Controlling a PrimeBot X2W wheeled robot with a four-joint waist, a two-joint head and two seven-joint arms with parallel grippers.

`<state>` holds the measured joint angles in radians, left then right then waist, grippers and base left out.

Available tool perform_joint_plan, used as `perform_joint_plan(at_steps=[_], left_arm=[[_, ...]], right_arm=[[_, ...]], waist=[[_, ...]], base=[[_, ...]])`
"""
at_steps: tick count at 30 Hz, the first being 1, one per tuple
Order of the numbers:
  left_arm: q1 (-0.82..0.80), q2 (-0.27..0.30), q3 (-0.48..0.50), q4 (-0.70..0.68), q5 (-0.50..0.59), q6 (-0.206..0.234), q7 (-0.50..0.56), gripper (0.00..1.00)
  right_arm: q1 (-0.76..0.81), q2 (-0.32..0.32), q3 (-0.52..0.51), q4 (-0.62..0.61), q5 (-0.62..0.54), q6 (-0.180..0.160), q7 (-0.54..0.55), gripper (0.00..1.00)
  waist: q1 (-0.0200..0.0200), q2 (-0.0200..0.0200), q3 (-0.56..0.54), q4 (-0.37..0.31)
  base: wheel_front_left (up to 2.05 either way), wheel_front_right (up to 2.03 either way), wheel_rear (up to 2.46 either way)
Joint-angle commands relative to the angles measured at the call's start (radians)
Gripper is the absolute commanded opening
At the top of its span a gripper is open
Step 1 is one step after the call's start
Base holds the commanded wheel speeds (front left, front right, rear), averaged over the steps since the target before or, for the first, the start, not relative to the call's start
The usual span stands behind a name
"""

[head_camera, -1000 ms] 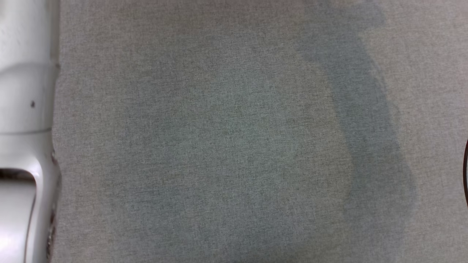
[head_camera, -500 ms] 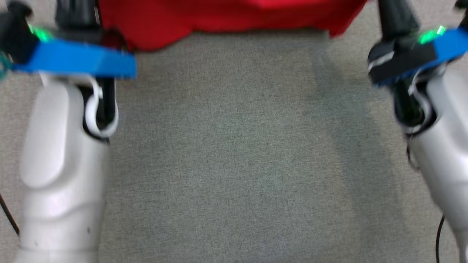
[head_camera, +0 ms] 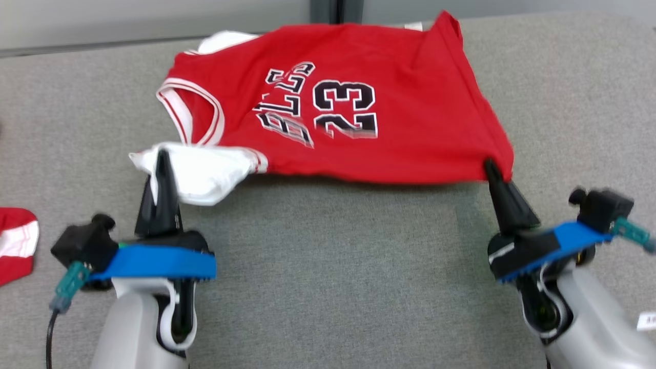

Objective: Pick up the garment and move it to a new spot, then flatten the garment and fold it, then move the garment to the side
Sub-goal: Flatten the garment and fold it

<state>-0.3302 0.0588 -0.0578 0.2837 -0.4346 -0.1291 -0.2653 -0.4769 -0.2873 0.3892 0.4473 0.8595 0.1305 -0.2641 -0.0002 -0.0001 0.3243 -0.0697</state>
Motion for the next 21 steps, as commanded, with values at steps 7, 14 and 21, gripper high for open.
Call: perform_joint_plan(at_steps=[7, 14, 21], left_arm=[[0.185, -0.008, 0.003, -0.009, -0.032, 0.000, 0.002, 0.00], [0.332, -0.008, -0.021, -0.031, -0.065, 0.029, 0.002, 0.00], [0.429, -0.008, -0.042, -0.062, -0.066, 0.043, 0.001, 0.00]], right_arm=[[0.208, 0.005, -0.003, -0.021, 0.001, 0.000, 0.000, 0.00], [0.332, 0.006, -0.032, -0.038, -0.018, 0.000, 0.000, 0.00], [0.449, -0.008, -0.047, -0.079, -0.039, 0.000, 0.000, 0.00]], waist=[[0.0002, 0.0001, -0.083, 0.012], [0.0002, 0.0001, -0.135, 0.018], [0.0002, 0.0001, -0.174, 0.030]], base=[[0.00, 0.00, 0.00], [0.00, 0.00, 0.00], [0.00, 0.00, 0.00]])
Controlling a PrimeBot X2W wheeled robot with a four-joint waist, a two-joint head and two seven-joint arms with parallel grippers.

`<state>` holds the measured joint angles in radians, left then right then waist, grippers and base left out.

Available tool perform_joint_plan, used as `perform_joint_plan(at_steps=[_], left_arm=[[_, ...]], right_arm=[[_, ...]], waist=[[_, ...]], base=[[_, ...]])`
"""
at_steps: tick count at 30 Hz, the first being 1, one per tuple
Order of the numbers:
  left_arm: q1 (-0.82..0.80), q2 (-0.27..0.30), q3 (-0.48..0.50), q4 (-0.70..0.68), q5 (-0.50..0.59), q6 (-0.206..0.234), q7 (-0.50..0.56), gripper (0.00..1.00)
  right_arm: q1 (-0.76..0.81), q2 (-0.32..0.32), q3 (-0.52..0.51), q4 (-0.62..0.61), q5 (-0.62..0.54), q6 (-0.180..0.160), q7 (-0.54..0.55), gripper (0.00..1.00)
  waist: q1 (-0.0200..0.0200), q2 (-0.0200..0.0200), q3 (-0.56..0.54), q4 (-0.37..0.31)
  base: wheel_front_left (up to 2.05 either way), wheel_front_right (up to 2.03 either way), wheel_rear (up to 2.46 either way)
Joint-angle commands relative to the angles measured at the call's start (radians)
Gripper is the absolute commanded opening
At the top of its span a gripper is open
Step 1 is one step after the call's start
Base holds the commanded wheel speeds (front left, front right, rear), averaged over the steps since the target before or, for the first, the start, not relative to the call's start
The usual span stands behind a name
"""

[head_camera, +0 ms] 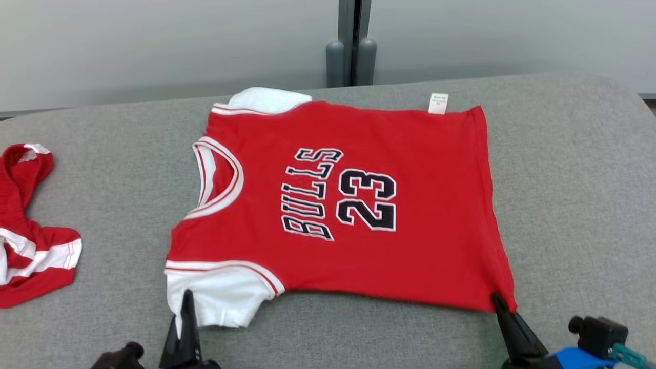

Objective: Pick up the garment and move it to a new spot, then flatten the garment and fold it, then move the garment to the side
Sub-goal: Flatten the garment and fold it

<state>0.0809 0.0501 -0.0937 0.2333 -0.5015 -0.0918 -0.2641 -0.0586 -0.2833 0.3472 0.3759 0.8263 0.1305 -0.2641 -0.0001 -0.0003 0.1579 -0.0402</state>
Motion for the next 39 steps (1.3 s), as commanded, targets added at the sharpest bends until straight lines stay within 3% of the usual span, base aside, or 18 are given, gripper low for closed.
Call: perform_joint_plan(at_steps=[1, 15, 26, 39], left_arm=[[0.034, 0.001, -0.013, -0.014, 0.004, 0.011, 0.000, 0.00], [0.105, 0.001, -0.053, -0.022, 0.024, 0.011, 0.000, 0.00], [0.021, 0.001, -0.058, -0.016, 0.062, -0.014, 0.000, 0.00], [-0.162, 0.074, -0.094, 0.059, 0.088, -0.035, 0.000, 0.00]], right_arm=[[0.049, -0.016, -0.007, -0.013, -0.007, 0.000, 0.000, 0.00], [0.164, -0.027, -0.027, -0.065, -0.001, 0.000, 0.008, 0.00], [0.113, -0.019, -0.003, -0.104, 0.016, 0.000, 0.054, 0.00], [0.044, -0.018, -0.022, -0.150, 0.090, 0.000, 0.132, 0.00]], waist=[[0.0001, 0.0003, -0.015, 0.002], [0.0001, 0.0003, -0.046, 0.006], [0.0001, 0.0003, -0.042, -0.004], [0.0001, 0.0003, 0.000, -0.035]], base=[[0.00, 0.00, 0.00], [0.00, 0.00, 0.00], [0.00, 0.00, 0.00], [0.00, 0.00, 0.00]])
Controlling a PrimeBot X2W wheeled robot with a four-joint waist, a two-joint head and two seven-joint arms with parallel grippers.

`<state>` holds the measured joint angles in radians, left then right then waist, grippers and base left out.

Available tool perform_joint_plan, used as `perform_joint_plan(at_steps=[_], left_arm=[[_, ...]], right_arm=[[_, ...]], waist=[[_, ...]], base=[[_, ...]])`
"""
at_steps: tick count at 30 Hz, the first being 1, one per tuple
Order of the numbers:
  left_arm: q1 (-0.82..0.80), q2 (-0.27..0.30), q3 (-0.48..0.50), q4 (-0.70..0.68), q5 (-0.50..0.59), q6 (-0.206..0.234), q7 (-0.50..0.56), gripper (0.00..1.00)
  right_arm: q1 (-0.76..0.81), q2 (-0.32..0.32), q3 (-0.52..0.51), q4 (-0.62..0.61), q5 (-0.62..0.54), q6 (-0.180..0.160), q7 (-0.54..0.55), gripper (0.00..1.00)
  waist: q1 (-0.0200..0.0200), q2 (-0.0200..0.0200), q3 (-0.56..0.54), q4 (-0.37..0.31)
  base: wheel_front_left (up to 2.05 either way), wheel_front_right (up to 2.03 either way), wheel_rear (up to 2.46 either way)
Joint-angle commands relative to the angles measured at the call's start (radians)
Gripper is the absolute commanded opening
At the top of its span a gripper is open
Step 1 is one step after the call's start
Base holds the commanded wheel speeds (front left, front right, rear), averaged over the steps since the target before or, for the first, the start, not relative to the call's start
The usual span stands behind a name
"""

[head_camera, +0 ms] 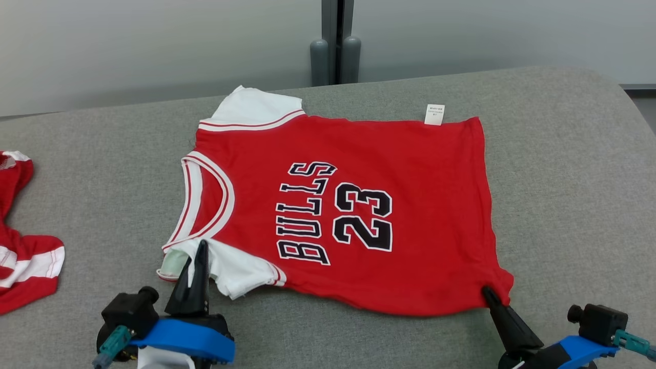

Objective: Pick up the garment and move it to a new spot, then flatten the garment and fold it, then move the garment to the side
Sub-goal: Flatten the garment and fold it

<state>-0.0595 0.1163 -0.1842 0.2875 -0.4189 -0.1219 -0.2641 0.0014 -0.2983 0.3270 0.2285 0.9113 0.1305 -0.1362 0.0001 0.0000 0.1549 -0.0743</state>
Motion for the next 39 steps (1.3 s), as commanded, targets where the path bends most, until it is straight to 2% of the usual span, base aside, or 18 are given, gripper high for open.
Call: perform_joint_plan(at_steps=[1, 20, 21, 22, 23, 29, 39], left_arm=[[-0.040, 0.012, -0.006, 0.015, 0.003, -0.005, 0.000, 0.00], [-0.351, 0.087, -0.095, 0.256, 0.007, -0.008, 0.000, 0.00], [-0.362, 0.088, -0.099, 0.270, 0.004, -0.008, 0.000, 0.00], [-0.374, 0.088, -0.099, 0.280, 0.000, -0.008, 0.000, 0.03], [-0.383, 0.089, -0.098, 0.288, 0.000, -0.008, 0.000, 0.98], [-0.391, 0.080, -0.087, 0.309, 0.011, -0.009, 0.000, 1.00], [-0.297, 0.095, -0.046, 0.306, 0.032, -0.009, 0.000, 1.00]], right_arm=[[-0.024, -0.005, -0.004, 0.000, 0.008, 0.000, 0.009, 0.00], [-0.256, 0.005, 0.024, 0.133, 0.014, 0.000, 0.020, 0.00], [-0.267, 0.004, 0.028, 0.141, 0.010, 0.000, 0.011, 0.40], [-0.274, 0.001, 0.035, 0.148, 0.004, 0.000, 0.006, 0.96], [-0.281, -0.002, 0.042, 0.157, -0.005, 0.000, -0.001, 1.00], [-0.285, -0.025, 0.062, 0.195, -0.045, 0.000, -0.056, 1.00], [-0.256, -0.061, 0.044, 0.262, -0.114, 0.000, -0.093, 1.00]], waist=[[-0.0001, 0.0000, 0.006, -0.002], [-0.0001, 0.0000, 0.110, -0.040], [-0.0001, 0.0000, 0.112, -0.041], [-0.0001, 0.0000, 0.115, -0.042], [-0.0001, 0.0000, 0.116, -0.042], [-0.0001, 0.0000, 0.105, -0.041], [-0.0001, 0.0000, 0.074, -0.032]], base=[[0.00, 0.00, 0.00], [0.00, 0.00, 0.00], [0.00, 0.00, 0.00], [0.00, 0.00, 0.00], [0.00, 0.00, 0.00], [0.00, 0.00, 0.00], [0.00, 0.00, 0.00]])
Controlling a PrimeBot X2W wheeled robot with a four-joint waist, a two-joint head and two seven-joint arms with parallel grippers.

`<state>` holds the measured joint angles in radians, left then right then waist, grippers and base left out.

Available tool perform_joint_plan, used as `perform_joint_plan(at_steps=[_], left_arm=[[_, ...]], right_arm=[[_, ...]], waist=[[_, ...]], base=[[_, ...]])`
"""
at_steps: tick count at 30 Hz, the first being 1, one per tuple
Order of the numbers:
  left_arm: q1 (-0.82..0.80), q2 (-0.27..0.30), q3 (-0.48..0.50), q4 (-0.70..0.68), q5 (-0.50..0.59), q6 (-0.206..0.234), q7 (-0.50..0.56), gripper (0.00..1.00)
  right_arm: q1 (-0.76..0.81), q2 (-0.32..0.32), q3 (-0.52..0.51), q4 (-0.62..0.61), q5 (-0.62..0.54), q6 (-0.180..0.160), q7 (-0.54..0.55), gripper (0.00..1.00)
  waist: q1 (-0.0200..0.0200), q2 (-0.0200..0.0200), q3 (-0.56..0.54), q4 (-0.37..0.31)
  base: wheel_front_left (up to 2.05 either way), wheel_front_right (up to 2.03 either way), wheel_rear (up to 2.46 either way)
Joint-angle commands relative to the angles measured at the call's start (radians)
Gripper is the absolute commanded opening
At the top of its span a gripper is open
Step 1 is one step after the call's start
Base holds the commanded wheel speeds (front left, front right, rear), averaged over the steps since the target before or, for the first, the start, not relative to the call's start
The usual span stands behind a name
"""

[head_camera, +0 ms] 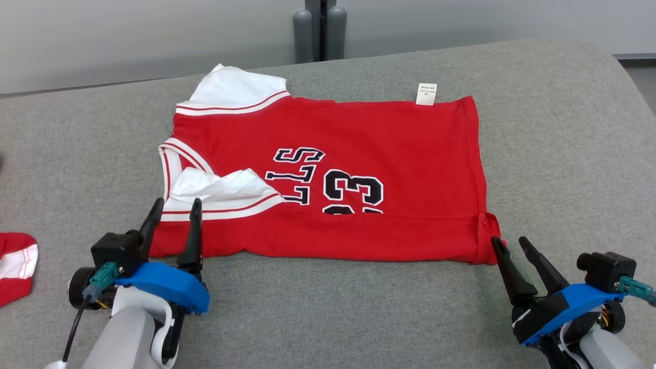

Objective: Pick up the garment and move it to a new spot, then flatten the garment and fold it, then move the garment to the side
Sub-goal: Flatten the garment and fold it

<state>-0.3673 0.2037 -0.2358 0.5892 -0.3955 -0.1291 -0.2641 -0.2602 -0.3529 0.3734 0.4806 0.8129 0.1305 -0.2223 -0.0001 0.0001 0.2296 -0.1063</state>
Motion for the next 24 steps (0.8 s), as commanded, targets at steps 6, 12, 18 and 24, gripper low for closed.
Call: perform_joint_plan(at_steps=[6, 12, 18, 24], left_arm=[[0.038, 0.024, 0.020, 0.042, 0.023, -0.001, 0.000, 1.00], [0.040, 0.025, 0.043, 0.083, 0.035, 0.001, 0.000, 1.00], [0.009, 0.014, 0.042, 0.154, 0.051, 0.001, 0.000, 1.00], [-0.010, 0.000, 0.026, 0.219, 0.057, 0.000, 0.002, 0.56]], right_arm=[[-0.024, 0.020, 0.004, 0.058, -0.041, 0.000, -0.005, 1.00], [-0.049, 0.039, 0.016, 0.094, -0.047, 0.000, -0.006, 1.00], [-0.081, 0.054, 0.035, 0.135, -0.050, 0.001, -0.010, 1.00], [-0.112, 0.071, 0.058, 0.178, -0.044, 0.001, -0.013, 0.47]], waist=[[0.0001, -0.0001, 0.002, 0.005], [0.0001, -0.0001, 0.010, 0.006], [0.0001, -0.0001, 0.026, 0.004], [0.0001, -0.0001, 0.040, 0.005]], base=[[0.00, 0.00, 0.00], [0.00, 0.00, 0.00], [0.00, 0.00, 0.00], [0.00, 0.00, 0.00]])
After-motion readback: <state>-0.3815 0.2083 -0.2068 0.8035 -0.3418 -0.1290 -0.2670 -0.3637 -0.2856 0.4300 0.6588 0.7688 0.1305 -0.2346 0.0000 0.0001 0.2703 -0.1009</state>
